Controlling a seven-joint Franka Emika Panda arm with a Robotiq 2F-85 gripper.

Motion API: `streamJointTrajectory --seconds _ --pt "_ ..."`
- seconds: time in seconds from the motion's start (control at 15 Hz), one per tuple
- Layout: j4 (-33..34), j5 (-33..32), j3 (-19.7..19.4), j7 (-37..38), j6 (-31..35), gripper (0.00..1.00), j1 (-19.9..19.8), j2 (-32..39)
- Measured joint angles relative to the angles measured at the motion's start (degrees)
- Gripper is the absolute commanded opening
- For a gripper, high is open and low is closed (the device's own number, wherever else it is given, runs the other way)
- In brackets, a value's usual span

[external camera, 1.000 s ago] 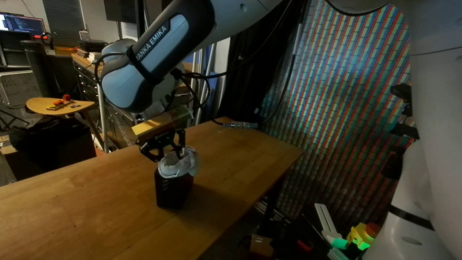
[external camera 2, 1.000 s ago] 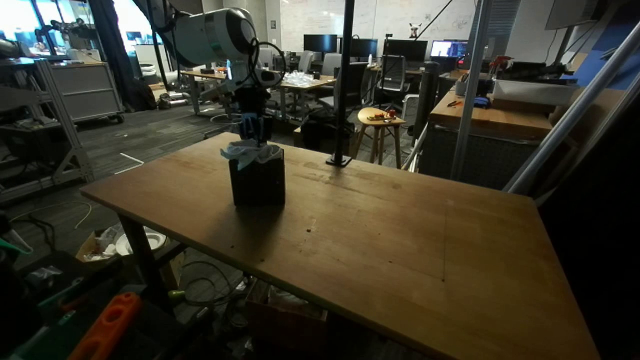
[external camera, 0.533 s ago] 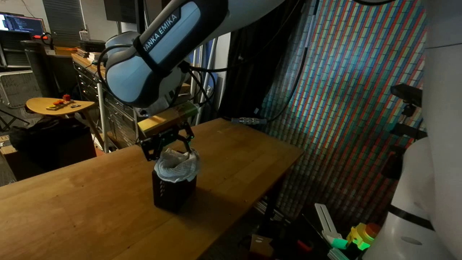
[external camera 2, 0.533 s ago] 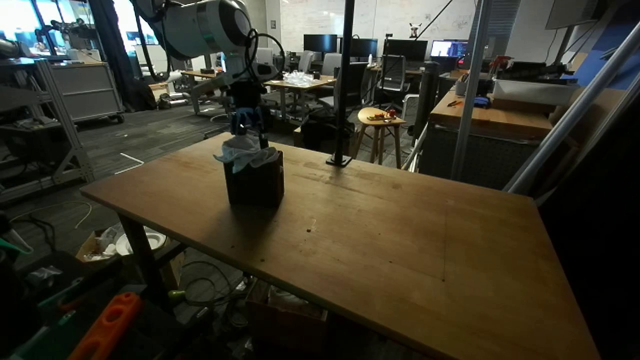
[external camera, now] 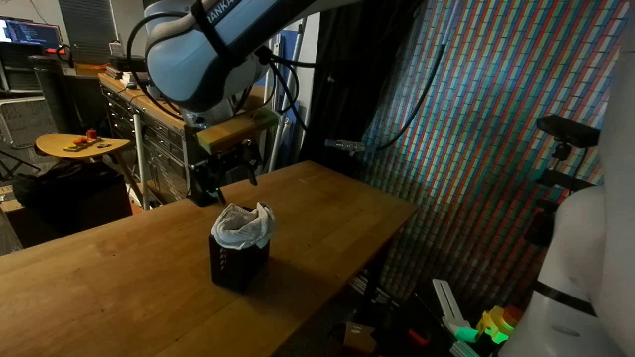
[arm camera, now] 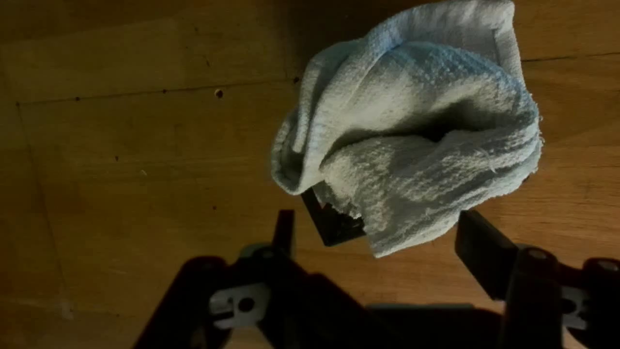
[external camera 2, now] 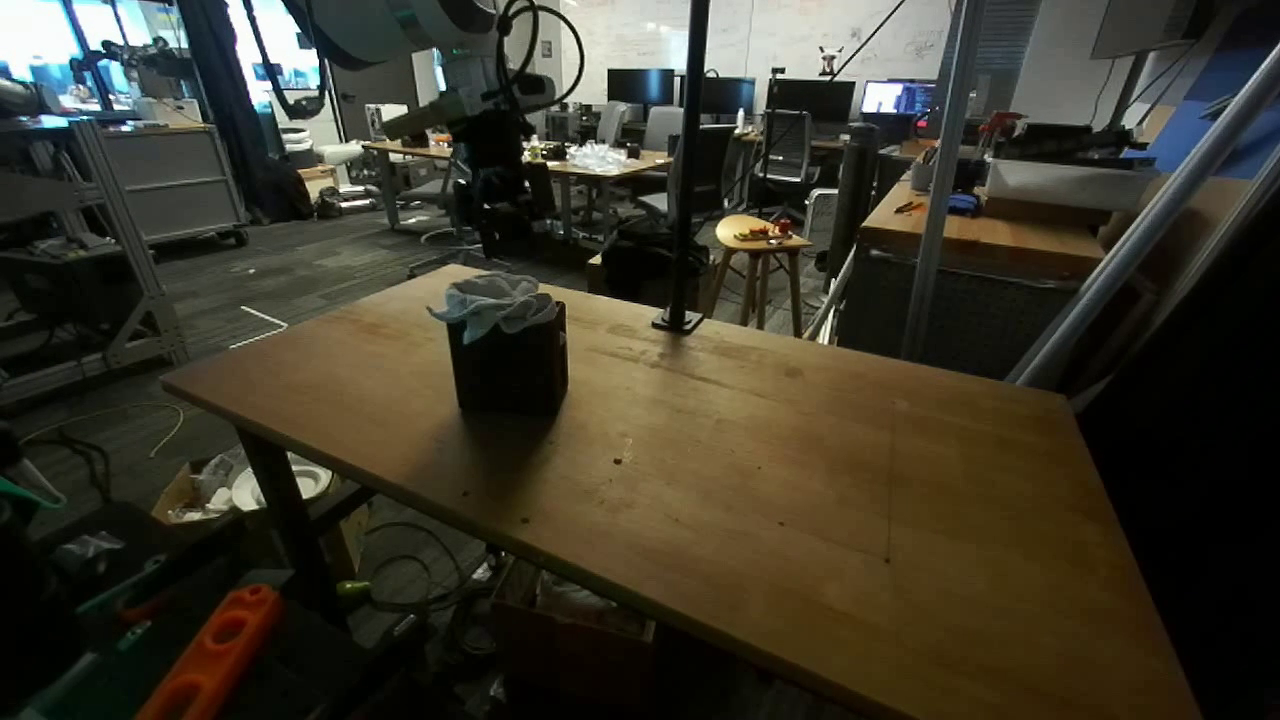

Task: Put the towel in the box

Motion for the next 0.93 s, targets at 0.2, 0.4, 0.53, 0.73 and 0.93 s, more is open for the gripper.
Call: streamJointTrajectory --seconds 0.2,0.4,0.53,0.73,0.93 --pt "-0.07 -0.59 0.54 -6.78 2.95 0.31 -1.34 -1.76" --pt "-0.67 -0.20 1.29 -14.53 8.65 0.07 -3.46 -3.04" --pt "-1.98 1.46 1.93 -19.89 13.22 0.02 -4.96 -3.68" --pt "-4.39 5.91 3.11 -27.30 16.66 0.04 -6.80 -4.12" --pt "-7.01 10.69 4.35 -32.79 16.68 0.06 -7.81 -4.71"
